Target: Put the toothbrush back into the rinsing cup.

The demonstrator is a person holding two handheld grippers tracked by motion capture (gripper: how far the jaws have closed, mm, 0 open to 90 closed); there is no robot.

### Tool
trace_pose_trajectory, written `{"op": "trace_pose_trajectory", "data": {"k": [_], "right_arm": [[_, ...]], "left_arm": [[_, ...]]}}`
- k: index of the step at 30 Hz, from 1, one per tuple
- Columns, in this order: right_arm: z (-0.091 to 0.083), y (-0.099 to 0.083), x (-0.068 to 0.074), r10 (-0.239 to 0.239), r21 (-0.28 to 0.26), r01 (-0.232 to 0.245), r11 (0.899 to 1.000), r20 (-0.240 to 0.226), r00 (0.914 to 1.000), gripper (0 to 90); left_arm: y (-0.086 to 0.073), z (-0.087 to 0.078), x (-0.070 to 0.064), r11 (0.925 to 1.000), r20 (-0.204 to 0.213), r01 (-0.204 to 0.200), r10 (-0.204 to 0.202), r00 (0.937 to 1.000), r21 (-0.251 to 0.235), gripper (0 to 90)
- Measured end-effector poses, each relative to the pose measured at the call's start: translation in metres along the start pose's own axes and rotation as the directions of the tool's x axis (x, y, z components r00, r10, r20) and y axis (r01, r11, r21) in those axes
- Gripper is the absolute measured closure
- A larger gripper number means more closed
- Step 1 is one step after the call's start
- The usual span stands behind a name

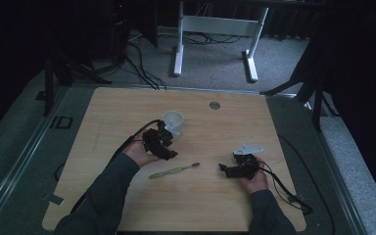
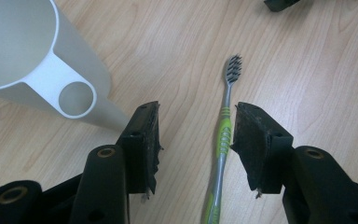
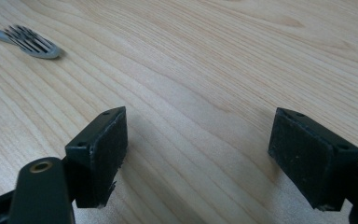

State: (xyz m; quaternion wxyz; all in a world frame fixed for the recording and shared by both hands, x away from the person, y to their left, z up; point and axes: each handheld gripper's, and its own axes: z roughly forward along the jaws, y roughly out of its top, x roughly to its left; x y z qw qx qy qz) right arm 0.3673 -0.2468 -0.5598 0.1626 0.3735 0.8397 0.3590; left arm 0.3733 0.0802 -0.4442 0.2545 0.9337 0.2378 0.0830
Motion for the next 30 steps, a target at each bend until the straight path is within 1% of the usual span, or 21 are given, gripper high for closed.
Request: {"op": "trace_pose_trajectory", "data": {"k": [15,16,20,30], "right_arm": [[0.0,0.0,0.0,0.002,0.0,-0.002,1.0,0.0,1.0,19.3],[0.0,0.0,0.0,0.001,0.0,-0.001,1.0,0.0,1.0,19.3],[0.0,0.0,0.0,0.001,0.0,-0.001,1.0,0.0,1.0,19.3],[0.0,0.0,0.0,0.001,0.0,-0.001,1.0,0.0,1.0,19.3]], "left_arm": [[0.001,0.011,-0.003,0.9989,0.01,-0.022,0.021,0.9997,0.041,51.6],[0.001,0.013,-0.003,0.9991,0.01,-0.016,0.016,0.9998,0.04,51.6],[0.001,0.017,-0.004,0.9976,0.019,-0.029,0.028,0.9994,0.062,51.6],[0.001,0.023,-0.005,0.9956,0.023,-0.039,0.037,0.999,0.085,52.3]]}}
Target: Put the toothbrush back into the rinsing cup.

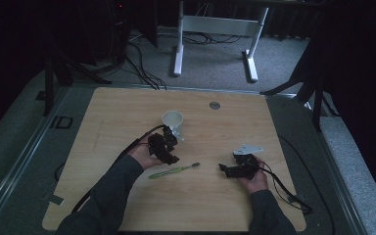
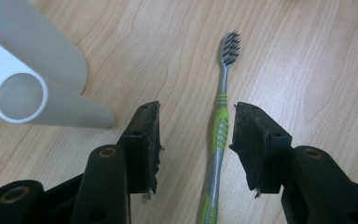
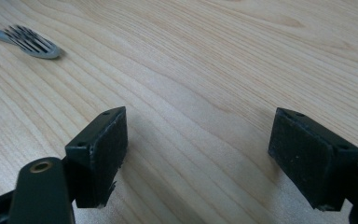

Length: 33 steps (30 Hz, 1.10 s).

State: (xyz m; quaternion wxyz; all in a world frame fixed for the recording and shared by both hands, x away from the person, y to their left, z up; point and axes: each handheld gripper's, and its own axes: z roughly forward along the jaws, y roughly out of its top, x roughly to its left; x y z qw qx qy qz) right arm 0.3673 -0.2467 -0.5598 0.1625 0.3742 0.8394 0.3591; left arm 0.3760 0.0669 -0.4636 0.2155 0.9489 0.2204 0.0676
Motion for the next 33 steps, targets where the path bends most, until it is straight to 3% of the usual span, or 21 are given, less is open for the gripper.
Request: {"op": "trace_pose_trajectory", "data": {"k": [26,33], "right_arm": [[0.0,0.0,0.0,0.002,0.001,-0.002,1.0,-0.001,1.0,19.3],[0.0,0.0,0.0,0.001,0.001,-0.001,1.0,-0.001,1.0,19.3]], "left_arm": [[0.001,0.027,-0.004,0.9968,0.027,-0.019,0.017,0.9995,0.078,53.3],[0.001,0.036,-0.006,0.9933,0.034,-0.042,0.038,0.9987,0.108,53.0]]}}
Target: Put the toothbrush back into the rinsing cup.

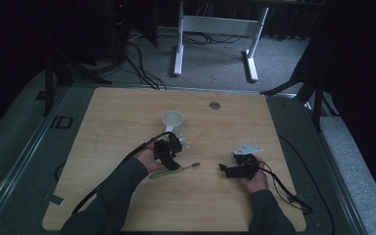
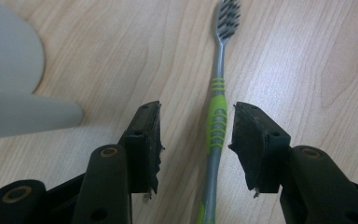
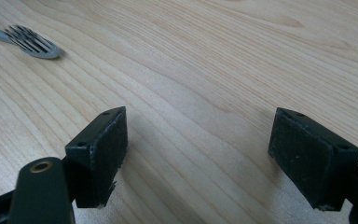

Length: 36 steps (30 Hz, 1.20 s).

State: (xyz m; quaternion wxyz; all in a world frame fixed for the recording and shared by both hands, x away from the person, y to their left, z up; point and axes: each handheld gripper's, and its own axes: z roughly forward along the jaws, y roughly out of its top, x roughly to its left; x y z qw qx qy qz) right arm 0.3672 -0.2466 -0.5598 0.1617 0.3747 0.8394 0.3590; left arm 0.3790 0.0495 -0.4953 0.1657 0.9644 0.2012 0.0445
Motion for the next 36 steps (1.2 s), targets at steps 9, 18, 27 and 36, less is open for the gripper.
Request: {"op": "trace_pose_trajectory", "data": {"k": [9,18,27,36], "right_arm": [[0.0,0.0,0.0,0.001,0.0,-0.001,1.0,0.001,1.0,19.3],[0.0,0.0,0.0,-0.001,0.0,0.001,1.0,0.0,1.0,19.3],[0.0,0.0,0.0,0.0,0.0,0.0,1.0,0.0,1.0,19.3],[0.0,0.0,0.0,-0.001,0.0,0.001,1.0,0.0,1.0,19.3]], "left_arm": [[0.0,0.009,-0.001,0.9993,0.007,-0.01,0.01,0.9999,0.037,53.1],[-0.001,0.015,-0.005,0.9971,0.028,-0.018,0.016,0.9995,0.074,56.7],[-0.001,0.016,-0.005,0.9959,0.033,-0.024,0.021,0.9992,0.087,62.6],[-0.001,0.02,-0.006,0.9949,0.035,-0.025,0.022,0.9991,0.097,65.0]]}}
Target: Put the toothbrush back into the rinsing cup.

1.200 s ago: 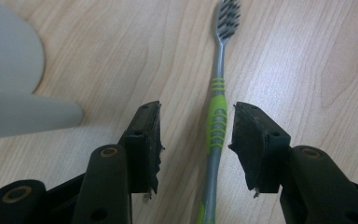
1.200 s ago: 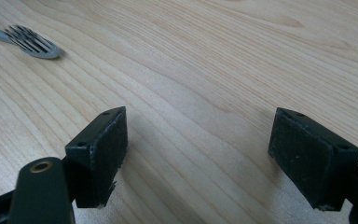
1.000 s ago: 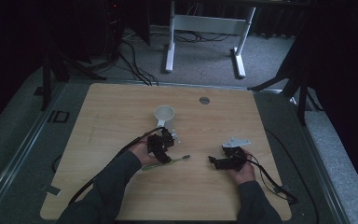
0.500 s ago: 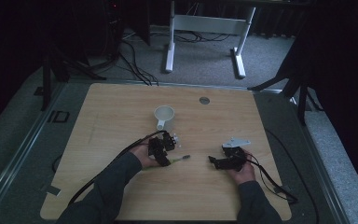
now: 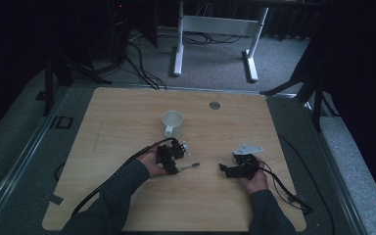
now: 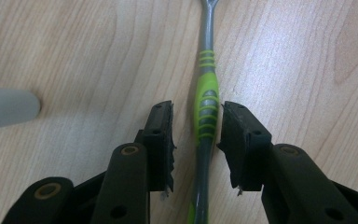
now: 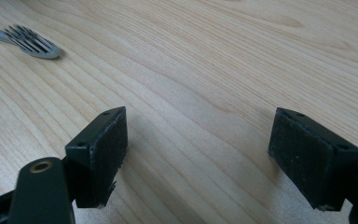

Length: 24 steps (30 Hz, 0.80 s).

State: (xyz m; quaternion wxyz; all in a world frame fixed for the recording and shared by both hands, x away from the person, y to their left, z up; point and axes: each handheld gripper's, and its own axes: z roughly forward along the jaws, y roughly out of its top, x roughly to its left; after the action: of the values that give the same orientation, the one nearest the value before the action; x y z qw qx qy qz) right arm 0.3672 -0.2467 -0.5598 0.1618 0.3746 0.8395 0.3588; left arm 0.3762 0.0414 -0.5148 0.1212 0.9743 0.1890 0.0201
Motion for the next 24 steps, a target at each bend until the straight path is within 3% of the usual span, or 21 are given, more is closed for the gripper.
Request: {"op": "trace_pose_trajectory", "data": {"k": [16,24], "right_arm": [[0.0,0.0,0.0,-0.001,0.0,0.001,1.0,0.0,1.0,19.3],[0.0,0.0,0.0,0.0,0.0,0.0,1.0,0.0,1.0,19.3]], "left_arm": [[0.001,0.0037,0.0003,0.9999,0.012,-0.006,0.006,0.9999,0.015,70.0],[-0.0001,-0.0002,0.0024,1.0,0.026,0.002,-0.002,0.9997,0.0,69.9]]}}
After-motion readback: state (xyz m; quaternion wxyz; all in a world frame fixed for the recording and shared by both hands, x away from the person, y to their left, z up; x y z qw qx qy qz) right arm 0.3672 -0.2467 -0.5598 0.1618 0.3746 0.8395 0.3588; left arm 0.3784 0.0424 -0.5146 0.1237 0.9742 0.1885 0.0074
